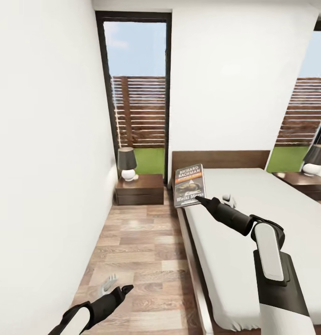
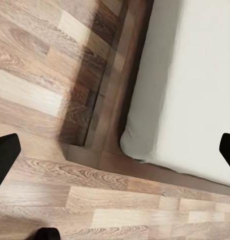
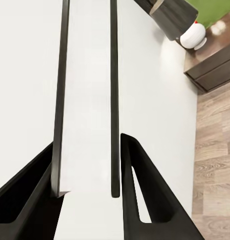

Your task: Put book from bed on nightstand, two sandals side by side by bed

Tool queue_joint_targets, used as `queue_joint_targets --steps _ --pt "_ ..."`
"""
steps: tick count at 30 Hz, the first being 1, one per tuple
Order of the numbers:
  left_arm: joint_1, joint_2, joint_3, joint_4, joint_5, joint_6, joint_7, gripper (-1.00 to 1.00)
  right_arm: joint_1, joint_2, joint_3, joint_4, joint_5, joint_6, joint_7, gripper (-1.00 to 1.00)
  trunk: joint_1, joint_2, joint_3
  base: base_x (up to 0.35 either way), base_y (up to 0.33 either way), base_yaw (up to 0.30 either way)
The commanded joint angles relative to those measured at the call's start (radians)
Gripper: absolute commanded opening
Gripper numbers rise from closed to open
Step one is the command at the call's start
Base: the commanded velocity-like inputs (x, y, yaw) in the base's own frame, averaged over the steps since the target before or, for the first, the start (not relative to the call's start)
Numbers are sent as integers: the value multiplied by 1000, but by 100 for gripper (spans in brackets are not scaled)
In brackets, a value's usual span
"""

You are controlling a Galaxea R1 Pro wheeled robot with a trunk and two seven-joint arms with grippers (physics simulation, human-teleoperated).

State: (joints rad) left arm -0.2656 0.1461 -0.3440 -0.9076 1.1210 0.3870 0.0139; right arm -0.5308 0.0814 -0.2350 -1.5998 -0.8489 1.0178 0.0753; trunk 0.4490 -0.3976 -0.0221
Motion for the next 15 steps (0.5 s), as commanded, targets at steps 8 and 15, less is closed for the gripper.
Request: queue_joint_targets --steps 8,15 --pt "-1 2 -3 -1 6 1 1 100 -1 2 -2 -1 -4 8 8 -100 1 -2 -2 180 286 -7" --pt "-1 3 -4 -1 5 1 2 100 -1 3 1 -3 -5 8 6 -100 1 -2 -2 242 212 -2"
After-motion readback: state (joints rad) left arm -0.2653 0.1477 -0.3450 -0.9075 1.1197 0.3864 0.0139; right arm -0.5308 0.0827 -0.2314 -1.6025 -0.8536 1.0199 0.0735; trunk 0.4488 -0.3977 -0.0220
